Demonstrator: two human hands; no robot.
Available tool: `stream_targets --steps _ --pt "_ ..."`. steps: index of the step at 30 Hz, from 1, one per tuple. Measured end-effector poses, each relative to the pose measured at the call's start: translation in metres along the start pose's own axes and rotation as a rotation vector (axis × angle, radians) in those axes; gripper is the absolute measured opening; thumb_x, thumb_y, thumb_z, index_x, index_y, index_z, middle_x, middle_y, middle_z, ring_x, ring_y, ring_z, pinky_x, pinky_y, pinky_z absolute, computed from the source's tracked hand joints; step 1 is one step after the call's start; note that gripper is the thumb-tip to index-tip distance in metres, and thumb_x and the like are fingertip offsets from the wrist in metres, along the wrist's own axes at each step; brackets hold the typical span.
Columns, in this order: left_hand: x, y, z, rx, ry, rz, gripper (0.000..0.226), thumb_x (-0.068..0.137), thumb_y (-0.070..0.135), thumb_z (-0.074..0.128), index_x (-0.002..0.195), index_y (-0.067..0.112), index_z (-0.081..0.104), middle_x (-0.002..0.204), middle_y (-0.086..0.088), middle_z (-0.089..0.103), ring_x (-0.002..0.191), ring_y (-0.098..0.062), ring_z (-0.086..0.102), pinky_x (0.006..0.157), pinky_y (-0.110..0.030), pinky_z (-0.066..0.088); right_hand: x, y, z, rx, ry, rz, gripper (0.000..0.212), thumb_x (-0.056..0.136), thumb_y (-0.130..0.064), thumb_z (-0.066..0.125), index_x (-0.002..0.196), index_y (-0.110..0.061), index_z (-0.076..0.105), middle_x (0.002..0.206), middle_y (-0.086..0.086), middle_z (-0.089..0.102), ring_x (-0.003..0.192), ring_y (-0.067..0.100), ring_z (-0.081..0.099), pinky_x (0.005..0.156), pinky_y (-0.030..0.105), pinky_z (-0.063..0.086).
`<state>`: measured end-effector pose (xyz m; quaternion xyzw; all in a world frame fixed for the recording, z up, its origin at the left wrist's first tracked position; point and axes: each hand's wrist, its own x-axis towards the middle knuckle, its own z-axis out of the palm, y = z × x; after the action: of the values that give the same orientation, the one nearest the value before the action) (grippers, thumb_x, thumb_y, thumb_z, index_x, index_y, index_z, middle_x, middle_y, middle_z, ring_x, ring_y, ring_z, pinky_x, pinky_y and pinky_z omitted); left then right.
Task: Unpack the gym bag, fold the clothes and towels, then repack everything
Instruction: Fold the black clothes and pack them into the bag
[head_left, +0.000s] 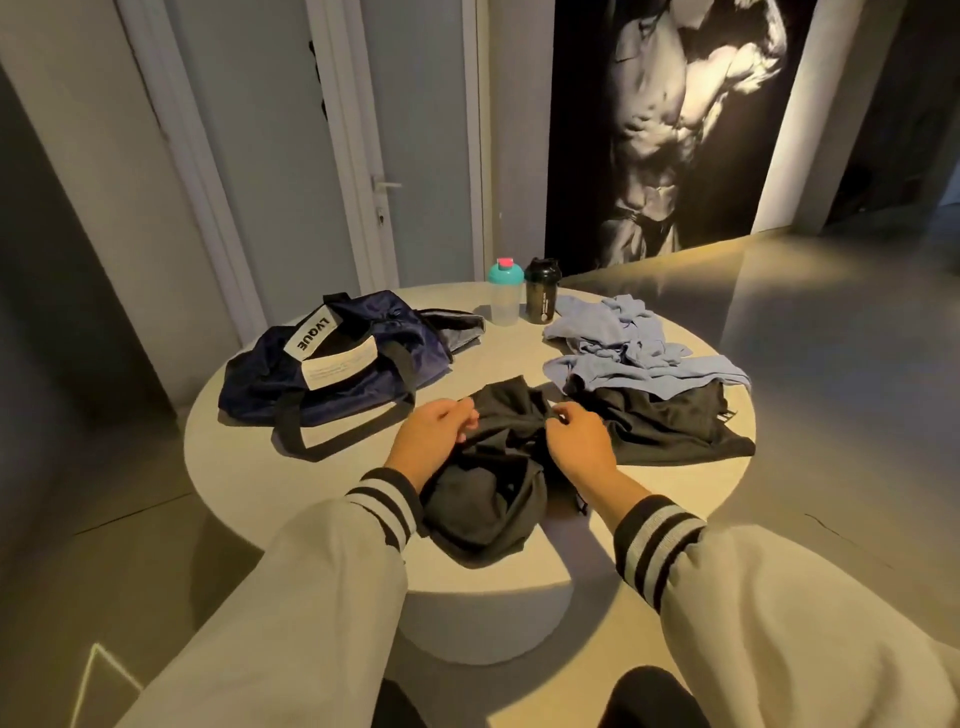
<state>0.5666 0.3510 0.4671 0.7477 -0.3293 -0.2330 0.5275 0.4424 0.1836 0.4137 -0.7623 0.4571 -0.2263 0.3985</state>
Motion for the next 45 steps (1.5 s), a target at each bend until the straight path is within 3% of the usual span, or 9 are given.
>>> stream_targets --steps 6,10,14,19,24,31,35,39,45 --pt "0.002 -0.023 0.033 0.323 -0.185 -0.057 0.053 0.099 0.028 0.059 0.149 0.02 0.042 0.148 -0.007 0.048 0.136 -0.032 0.046 0.115 -0.04 0.035 -0.018 -0.008 0.004 -0.066 -0.179 -0.006 0.045 0.1 -0.031 0.051 0.143 -0.017 0.048 0.137 0.012 0.057 0.119 0.033 0.056 0.1 0.042 0.048" --pt "0.002 -0.022 0.035 0.216 -0.192 -0.036 0.04 0.103 0.038 0.048 0.139 0.022 0.055 0.137 -0.004 0.061 0.124 -0.027 0.057 0.105 -0.036 0.042 -0.027 -0.02 0.001 0.307 0.083 -0.034 0.032 0.103 -0.007 0.04 0.128 -0.012 0.059 0.113 0.01 0.064 0.085 0.021 0.058 0.072 0.028 0.045" --pt "-0.004 -0.009 0.03 -0.241 -0.175 -0.102 0.041 0.102 0.058 0.041 0.131 0.033 0.055 0.122 0.006 0.067 0.109 -0.015 0.066 0.076 -0.025 0.05 -0.041 -0.055 -0.01 0.475 0.347 -0.301 0.029 0.1 -0.005 0.039 0.117 -0.016 0.061 0.116 0.002 0.059 0.106 0.016 0.054 0.091 0.023 0.044" --pt "0.003 -0.01 0.017 -0.342 -0.109 0.026 0.041 0.095 0.048 0.062 0.134 0.039 0.051 0.131 0.005 0.062 0.119 -0.017 0.059 0.094 -0.035 0.052 -0.044 -0.089 -0.003 0.383 -0.133 -0.52 0.023 0.101 -0.012 0.049 0.118 -0.018 0.064 0.118 0.002 0.061 0.105 0.011 0.056 0.089 0.019 0.042" --pt "0.011 -0.041 -0.018 -0.363 0.296 -0.152 0.049 0.09 0.051 0.057 0.133 0.027 0.056 0.127 -0.007 0.064 0.117 -0.028 0.06 0.105 -0.053 0.048 -0.035 -0.067 0.016 0.455 -0.105 -0.4 0.033 0.1 -0.032 0.058 0.133 -0.03 0.056 0.138 -0.001 0.047 0.123 0.008 0.045 0.103 0.021 0.037" --pt "0.003 -0.069 -0.053 -0.207 0.676 -0.281 0.058 0.094 0.041 0.051 0.147 0.026 0.035 0.134 -0.007 0.05 0.119 -0.034 0.053 0.108 -0.053 0.044 -0.027 -0.013 0.05 -0.321 -0.266 -0.124 0.076 0.085 -0.056 0.066 0.15 -0.03 0.035 0.149 0.018 0.041 0.134 0.043 0.041 0.111 0.052 0.037" --pt "-0.003 -0.067 -0.043 0.204 0.539 -0.128 0.059 0.092 0.029 0.066 0.144 0.041 0.039 0.158 0.0 0.028 0.143 -0.032 0.026 0.118 -0.054 0.025 -0.029 -0.016 0.045 -0.434 -0.318 -0.123 0.047 0.094 -0.054 0.057 0.136 -0.033 0.052 0.143 0.014 0.047 0.136 0.041 0.038 0.114 0.062 0.018" --pt "-0.002 -0.062 -0.029 0.35 0.087 -0.164 0.029 0.086 0.044 0.069 0.114 0.044 0.06 0.143 0.0 0.047 0.138 -0.033 0.033 0.118 -0.053 0.025 -0.027 -0.014 0.039 -0.103 -0.221 -0.098 0.038 0.098 -0.022 0.053 0.061 -0.019 0.043 0.066 0.005 0.048 0.075 0.028 0.049 0.085 0.05 0.044" --pt "-0.003 -0.067 -0.017 0.455 -0.188 -0.089 0.087 0.068 0.05 0.078 0.145 0.042 0.038 0.155 0.002 0.033 0.14 -0.033 0.036 0.116 -0.058 0.031 -0.024 -0.042 0.019 0.421 0.117 -0.162 0.027 0.102 -0.016 0.039 0.082 -0.013 0.057 0.078 0.005 0.062 0.076 0.022 0.056 0.075 0.034 0.044"
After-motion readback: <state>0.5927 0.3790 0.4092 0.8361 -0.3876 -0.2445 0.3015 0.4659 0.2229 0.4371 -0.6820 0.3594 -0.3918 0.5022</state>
